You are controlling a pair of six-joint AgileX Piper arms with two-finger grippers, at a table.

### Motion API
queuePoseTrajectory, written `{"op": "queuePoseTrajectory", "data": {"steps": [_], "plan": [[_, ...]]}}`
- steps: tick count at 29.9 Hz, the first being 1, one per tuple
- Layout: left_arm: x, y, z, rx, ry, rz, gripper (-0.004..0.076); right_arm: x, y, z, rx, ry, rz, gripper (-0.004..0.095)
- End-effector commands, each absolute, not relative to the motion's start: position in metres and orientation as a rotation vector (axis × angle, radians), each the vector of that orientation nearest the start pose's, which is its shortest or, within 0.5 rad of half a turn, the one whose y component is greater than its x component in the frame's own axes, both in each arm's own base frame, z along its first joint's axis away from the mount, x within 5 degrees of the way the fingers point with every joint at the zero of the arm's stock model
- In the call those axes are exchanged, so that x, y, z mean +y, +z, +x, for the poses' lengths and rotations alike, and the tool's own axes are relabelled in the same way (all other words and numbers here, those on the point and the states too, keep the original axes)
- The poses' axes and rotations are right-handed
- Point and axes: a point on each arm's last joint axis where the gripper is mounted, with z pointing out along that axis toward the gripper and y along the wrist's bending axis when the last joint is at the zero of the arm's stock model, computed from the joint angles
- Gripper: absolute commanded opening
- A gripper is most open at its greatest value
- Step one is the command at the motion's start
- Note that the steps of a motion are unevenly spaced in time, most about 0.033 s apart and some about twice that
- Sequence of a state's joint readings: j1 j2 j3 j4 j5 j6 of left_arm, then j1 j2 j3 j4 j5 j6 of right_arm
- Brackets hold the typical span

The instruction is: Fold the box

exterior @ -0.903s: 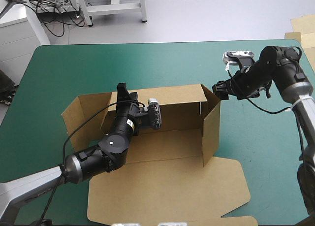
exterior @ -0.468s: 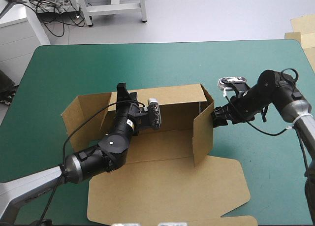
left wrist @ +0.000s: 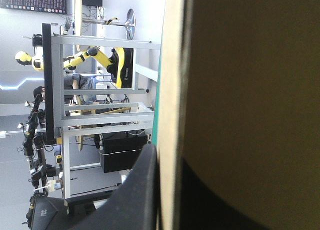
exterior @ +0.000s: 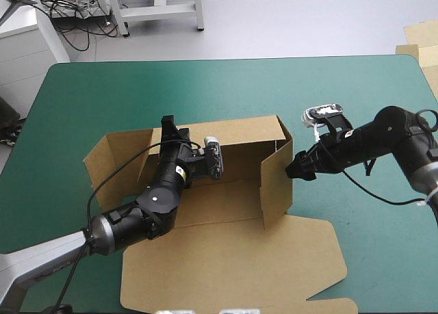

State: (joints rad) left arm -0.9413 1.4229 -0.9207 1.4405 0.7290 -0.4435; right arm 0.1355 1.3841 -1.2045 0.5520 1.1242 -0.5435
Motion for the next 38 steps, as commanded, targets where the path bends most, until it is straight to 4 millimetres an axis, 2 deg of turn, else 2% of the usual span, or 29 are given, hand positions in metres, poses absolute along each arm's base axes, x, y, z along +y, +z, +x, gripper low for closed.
{"op": "queuePoseTrajectory", "data": {"steps": [1,6,13,20,26,32,34,38], "plan": [[-0.198,0.308,0.22,1.507,0.763,1.298,-0.001,0.083,0.35,0.252,2.376,0.678,-0.716,0.0714],[-0.198,0.308,0.22,1.505,0.764,1.299,-0.001,0.087,0.344,0.253,2.319,0.709,-0.729,0.0714],[-0.198,0.308,0.22,1.499,0.764,1.301,-0.001,0.092,0.348,0.254,2.212,0.76,-0.782,0.0714],[-0.2,0.308,0.22,1.491,0.742,1.311,-0.001,0.092,0.347,0.256,2.18,0.724,-0.822,0.0714],[-0.202,0.308,0.219,1.482,0.717,1.319,-0.001,0.107,0.345,0.255,2.145,0.624,-0.901,0.0714],[-0.202,0.308,0.22,1.475,0.722,1.321,-0.001,0.123,0.339,0.253,2.168,0.404,-0.96,0.0714],[-0.202,0.308,0.219,1.474,0.721,1.32,-0.001,0.124,0.338,0.254,2.179,0.335,-0.95,0.0688],[-0.203,0.309,0.218,1.463,0.7,1.326,-0.001,0.124,0.339,0.256,2.165,0.3,-0.929,0.0535]]}}
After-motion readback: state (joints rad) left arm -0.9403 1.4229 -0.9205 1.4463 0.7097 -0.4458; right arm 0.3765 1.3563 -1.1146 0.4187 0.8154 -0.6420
